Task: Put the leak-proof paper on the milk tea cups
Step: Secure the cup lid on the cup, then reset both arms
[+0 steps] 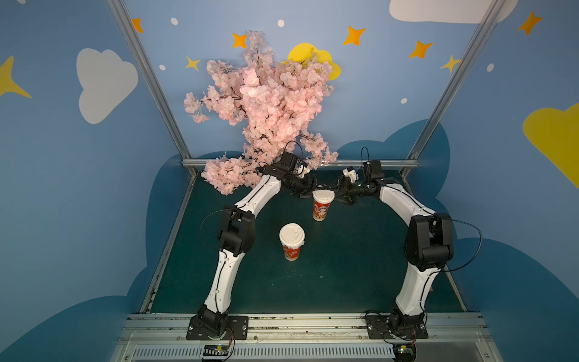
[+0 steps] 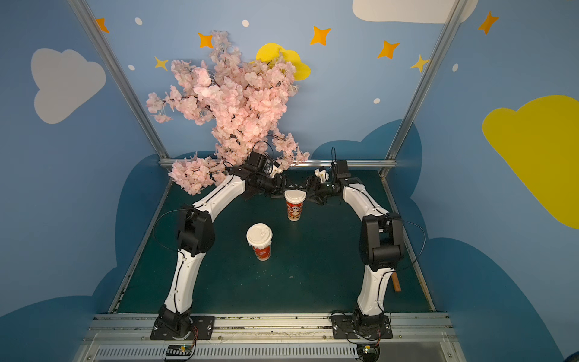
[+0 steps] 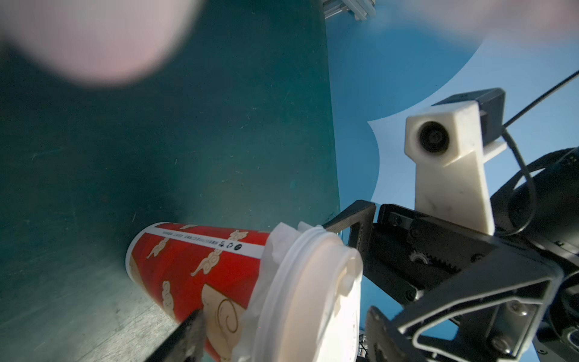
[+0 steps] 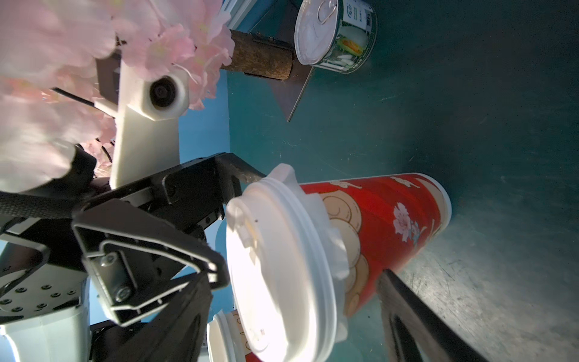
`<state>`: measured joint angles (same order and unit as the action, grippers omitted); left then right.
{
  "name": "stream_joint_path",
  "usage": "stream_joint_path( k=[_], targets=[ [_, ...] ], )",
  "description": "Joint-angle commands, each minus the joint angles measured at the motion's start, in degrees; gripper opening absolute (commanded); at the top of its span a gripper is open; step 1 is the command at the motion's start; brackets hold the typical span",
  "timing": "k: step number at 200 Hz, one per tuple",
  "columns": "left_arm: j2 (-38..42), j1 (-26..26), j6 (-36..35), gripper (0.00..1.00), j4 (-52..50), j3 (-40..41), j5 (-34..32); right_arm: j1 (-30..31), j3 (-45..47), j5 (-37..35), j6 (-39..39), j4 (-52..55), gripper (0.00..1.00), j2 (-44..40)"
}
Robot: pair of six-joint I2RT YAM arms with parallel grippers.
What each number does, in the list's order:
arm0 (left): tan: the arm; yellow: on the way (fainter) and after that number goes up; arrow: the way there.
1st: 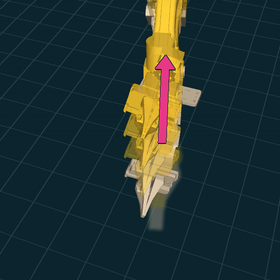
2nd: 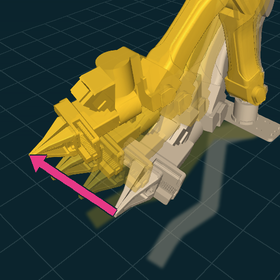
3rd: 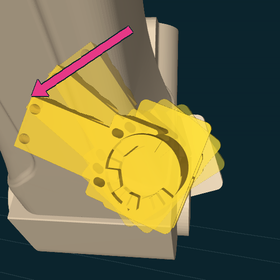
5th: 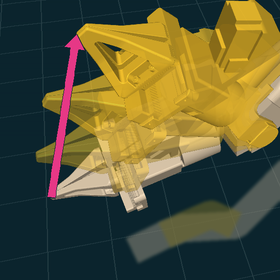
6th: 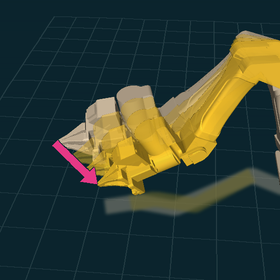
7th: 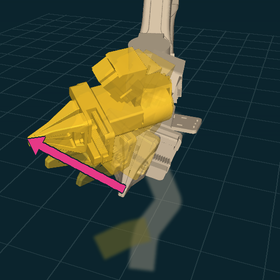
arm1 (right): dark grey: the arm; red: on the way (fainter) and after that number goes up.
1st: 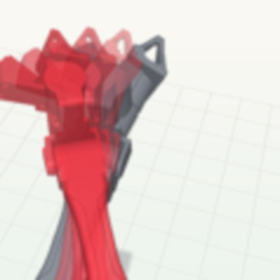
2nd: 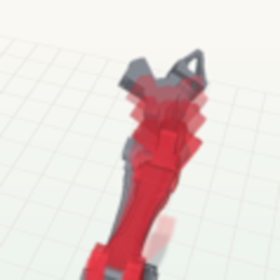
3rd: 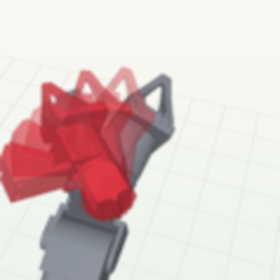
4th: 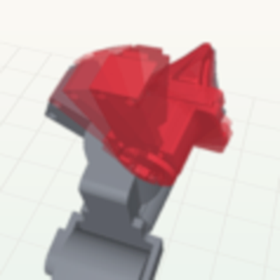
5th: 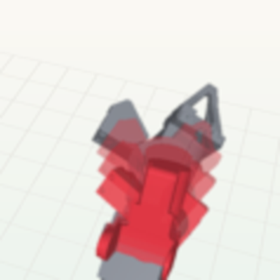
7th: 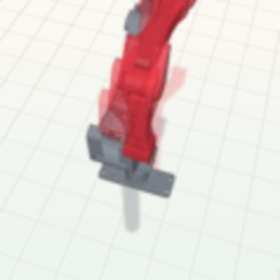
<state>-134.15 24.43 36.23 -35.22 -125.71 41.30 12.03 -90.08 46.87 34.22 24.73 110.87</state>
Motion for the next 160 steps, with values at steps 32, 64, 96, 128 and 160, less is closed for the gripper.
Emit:
stream_joint_path(
  k=[32,64,96,128,160],
  targets=[
    [5.5,-0.6,-4.6,1.00,-6.2,-2.6,-3.7,-0.9,-0.8,-3.1,-2.7,4.0,0.84,-4.8],
    [10.9,-0.8,-8.9,1.00,-10.5,-0.5,-7.9,-1.0,1.8,-7.8,-5.9,6.0,0.85,-9.6],
    [23.6,-0.9,-13.0,1.00,-7.8,12.5,-15.8,-0.8,9.0,-19.7,-9.3,5.1,0.85,-18.0],
    [42.4,-1.5,-14.6,1.00,3.1,35.8,-29.7,-0.3,19.2,-33.9,-12.6,1.7,0.85,-26.9],
    [61.4,-3.2,-16.9,1.00,17.0,62.0,-46.2,0.0,30.6,-44.1,-15.1,-5.3,0.86,-34.1]
  ],
)
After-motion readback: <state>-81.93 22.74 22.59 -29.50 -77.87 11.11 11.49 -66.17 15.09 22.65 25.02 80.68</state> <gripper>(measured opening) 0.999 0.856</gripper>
